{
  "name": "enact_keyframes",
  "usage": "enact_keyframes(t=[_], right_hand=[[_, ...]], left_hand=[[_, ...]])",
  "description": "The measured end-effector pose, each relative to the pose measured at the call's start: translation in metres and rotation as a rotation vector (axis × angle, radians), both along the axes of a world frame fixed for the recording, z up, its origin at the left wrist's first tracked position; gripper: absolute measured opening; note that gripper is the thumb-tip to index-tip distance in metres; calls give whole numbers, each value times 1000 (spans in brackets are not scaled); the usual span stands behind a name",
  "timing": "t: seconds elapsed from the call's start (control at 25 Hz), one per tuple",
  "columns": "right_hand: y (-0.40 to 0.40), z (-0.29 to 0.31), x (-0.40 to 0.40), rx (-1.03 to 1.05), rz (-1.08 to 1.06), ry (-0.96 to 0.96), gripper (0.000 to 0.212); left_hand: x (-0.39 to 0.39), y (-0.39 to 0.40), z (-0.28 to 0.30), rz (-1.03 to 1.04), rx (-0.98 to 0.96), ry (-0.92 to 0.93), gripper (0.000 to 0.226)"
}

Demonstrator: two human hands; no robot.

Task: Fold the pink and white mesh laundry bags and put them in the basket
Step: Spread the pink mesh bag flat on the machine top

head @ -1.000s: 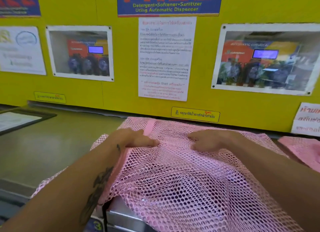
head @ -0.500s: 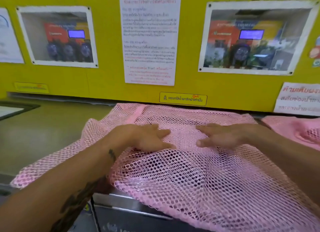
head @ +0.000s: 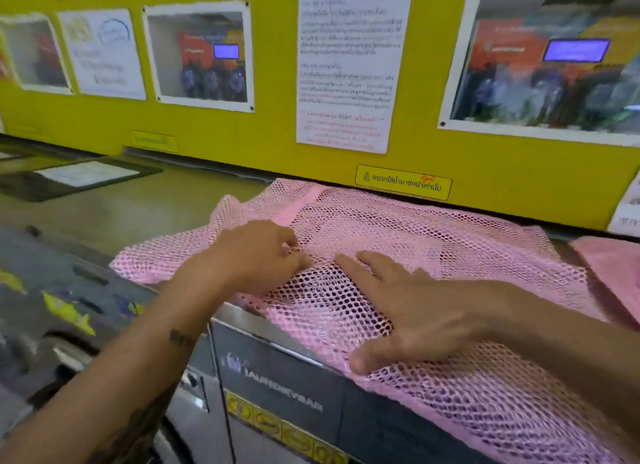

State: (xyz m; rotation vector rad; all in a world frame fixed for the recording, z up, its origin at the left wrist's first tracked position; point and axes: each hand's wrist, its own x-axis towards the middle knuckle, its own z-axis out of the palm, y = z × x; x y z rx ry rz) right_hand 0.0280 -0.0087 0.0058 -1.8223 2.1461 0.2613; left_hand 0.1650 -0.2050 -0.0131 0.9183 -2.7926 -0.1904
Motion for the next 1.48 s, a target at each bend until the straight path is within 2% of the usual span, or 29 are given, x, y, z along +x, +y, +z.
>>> enact_keyframes(t=[0.16,0.28,0.4,0.56,0.68,0.76,0.92,1.0,1.08,1.16,1.2,1.28,1.36,1.4,1.48], right_hand=[[22,-1,-5,46,76,93,127],[49,-7,-8,48,181,190,117],[62,-4,-21,-53,187,63,98],[67,-5,-46,-67,140,-36,88],[67,3,-63,-117,116,-103,89],[69,7,-69,-115,55,-58,91],[93,0,-54,70,45,81,88],[101,8,-46,55,39,64,86],[90,19,-54,-45,-10,53,88],[65,18,-76,-168,-97,98,85],[52,14,-87,-203,-147,124,83],[35,-1,-108,-193,-246,113,86],[31,-17,-122,-121,-281,49,101],[33,-23,-124,-98,-282,36,106],[38,-26,-121,-95,-287,23,106]], left_hand=[[14,14,-7,76,63,-81,73],[20,33,-10,100,28,-69,75],[29,46,-22,158,-79,-7,69],[37,48,-32,238,14,-36,71],[28,50,-23,248,3,133,63],[16,54,-20,221,64,234,61],[-1,56,-24,208,141,6,70],[-2,51,-15,204,115,66,61],[-10,47,-2,161,48,207,41],[-25,34,3,96,8,261,40],[-34,26,3,73,27,210,50],[-49,12,-4,59,98,-19,72],[-56,2,-10,81,156,-215,77],[-57,-3,-7,84,168,-229,76],[-63,-6,6,63,132,-143,74]])
